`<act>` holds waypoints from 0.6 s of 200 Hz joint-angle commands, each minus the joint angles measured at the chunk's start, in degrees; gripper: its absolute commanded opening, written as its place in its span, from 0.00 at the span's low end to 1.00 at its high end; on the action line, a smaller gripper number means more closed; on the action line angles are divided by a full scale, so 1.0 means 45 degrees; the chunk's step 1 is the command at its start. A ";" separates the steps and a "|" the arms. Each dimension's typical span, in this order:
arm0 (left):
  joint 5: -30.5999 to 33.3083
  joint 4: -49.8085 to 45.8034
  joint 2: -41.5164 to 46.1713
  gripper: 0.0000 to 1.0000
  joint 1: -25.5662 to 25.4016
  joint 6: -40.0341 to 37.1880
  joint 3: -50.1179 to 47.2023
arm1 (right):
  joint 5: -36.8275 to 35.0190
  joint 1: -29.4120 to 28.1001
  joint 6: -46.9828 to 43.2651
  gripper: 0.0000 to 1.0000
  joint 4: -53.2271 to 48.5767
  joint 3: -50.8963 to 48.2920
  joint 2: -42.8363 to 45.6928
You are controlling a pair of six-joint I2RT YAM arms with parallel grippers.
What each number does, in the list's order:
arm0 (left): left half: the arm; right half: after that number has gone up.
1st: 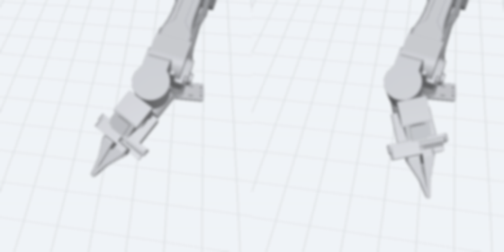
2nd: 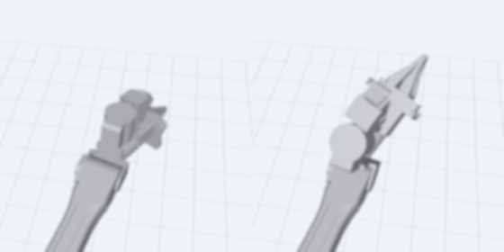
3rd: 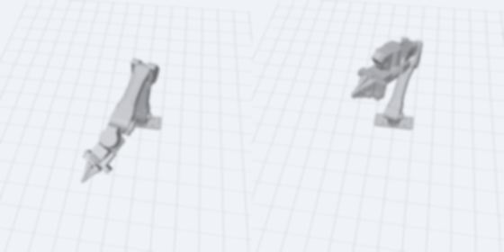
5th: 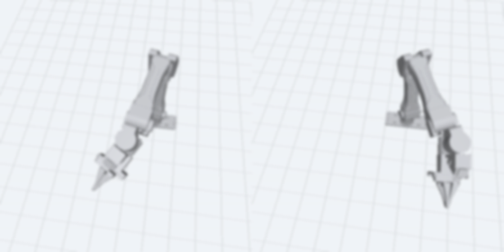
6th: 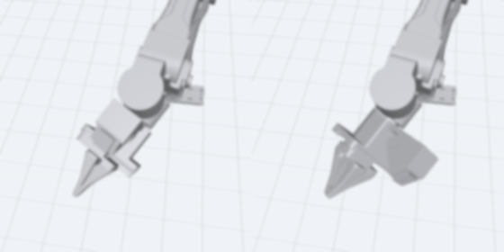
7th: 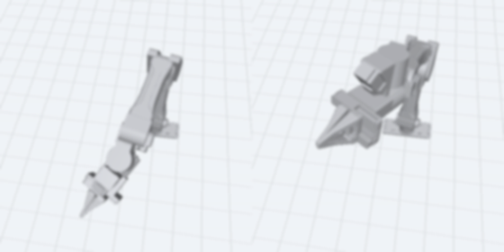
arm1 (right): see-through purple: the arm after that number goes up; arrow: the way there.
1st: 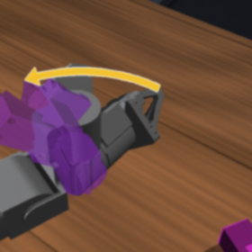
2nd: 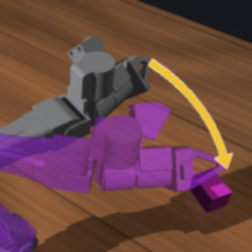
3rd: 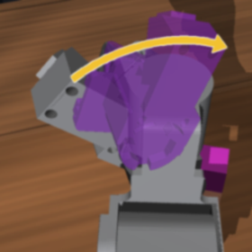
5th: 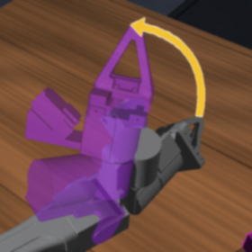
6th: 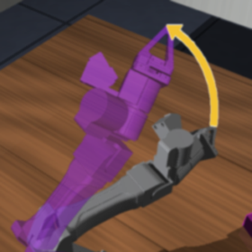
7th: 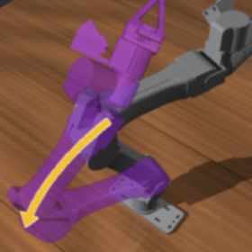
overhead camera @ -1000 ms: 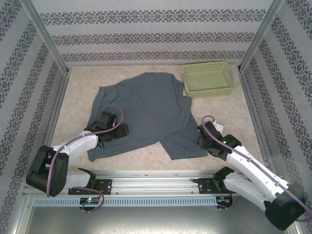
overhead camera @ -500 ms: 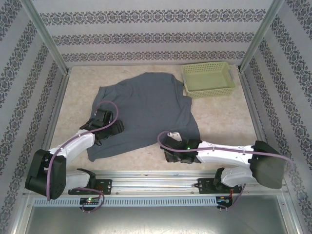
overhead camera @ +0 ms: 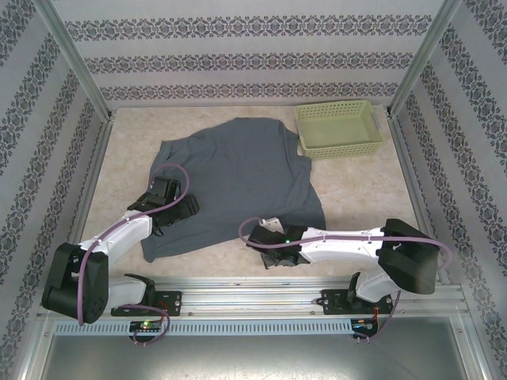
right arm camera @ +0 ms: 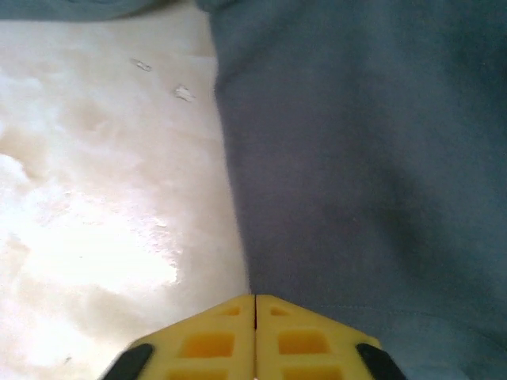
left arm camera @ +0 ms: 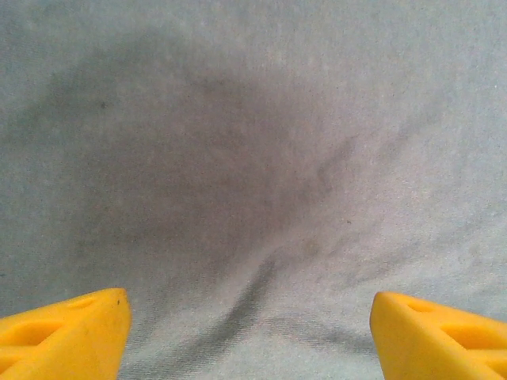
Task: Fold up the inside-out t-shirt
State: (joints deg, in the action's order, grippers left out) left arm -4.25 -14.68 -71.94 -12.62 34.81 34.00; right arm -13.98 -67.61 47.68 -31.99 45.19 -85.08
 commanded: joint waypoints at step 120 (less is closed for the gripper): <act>0.1581 -0.0839 0.0153 0.82 0.0224 -0.0195 0.2149 | -0.1367 0.2001 -0.2310 0.49 -0.1407 0.2317 0.1053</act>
State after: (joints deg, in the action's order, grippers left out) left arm -2.76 -17.23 -70.17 -12.62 34.79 36.03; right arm -19.33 -67.18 43.79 -42.50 56.42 -85.97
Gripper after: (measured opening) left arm 0.802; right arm 0.464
